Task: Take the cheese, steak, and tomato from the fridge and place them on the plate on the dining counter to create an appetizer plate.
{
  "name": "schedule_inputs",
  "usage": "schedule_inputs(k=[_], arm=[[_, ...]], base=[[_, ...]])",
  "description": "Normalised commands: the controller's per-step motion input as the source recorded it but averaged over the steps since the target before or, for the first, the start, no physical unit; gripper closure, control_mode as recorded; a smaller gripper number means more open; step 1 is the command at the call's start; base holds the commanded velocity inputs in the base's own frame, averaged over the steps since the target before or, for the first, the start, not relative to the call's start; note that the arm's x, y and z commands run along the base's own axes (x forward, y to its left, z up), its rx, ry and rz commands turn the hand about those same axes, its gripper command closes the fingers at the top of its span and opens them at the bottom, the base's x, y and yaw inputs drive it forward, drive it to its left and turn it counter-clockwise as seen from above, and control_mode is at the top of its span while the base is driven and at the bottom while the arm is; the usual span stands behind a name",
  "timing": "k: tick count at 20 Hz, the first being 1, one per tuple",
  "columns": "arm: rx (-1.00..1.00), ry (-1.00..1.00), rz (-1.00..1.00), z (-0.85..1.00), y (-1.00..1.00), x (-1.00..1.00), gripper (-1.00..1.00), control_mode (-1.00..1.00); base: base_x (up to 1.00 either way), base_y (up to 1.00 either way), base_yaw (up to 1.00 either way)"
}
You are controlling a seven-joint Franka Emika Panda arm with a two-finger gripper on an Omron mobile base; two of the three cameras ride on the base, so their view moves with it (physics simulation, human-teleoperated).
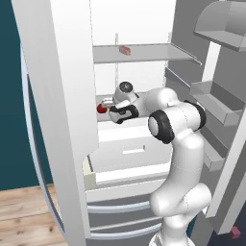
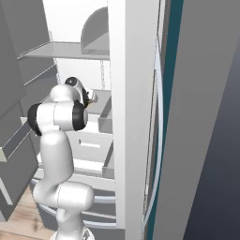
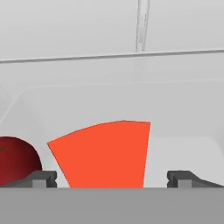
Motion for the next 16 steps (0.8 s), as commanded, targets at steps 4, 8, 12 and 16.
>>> schedule_inputs(k=[4,8,12,16], arm=[[0.00,-0.01,0.02,-0.42,0.01,0.07,-1.00,-1.00],[0.00,0.00,0.02,-0.61,0.07,0.00,-1.00,-1.00],[0.00,0.01,0.00,-0.65,0.11,0.00,1.00,-1.00],[0.00,0.00,0.00,-0.21,0.02,0.00,1.00,-1.00]], base=[[0.00,0.00,0.00],[0.00,0.00,0.00],[0.00,0.00,0.00],[0.00,0.00,0.00]])
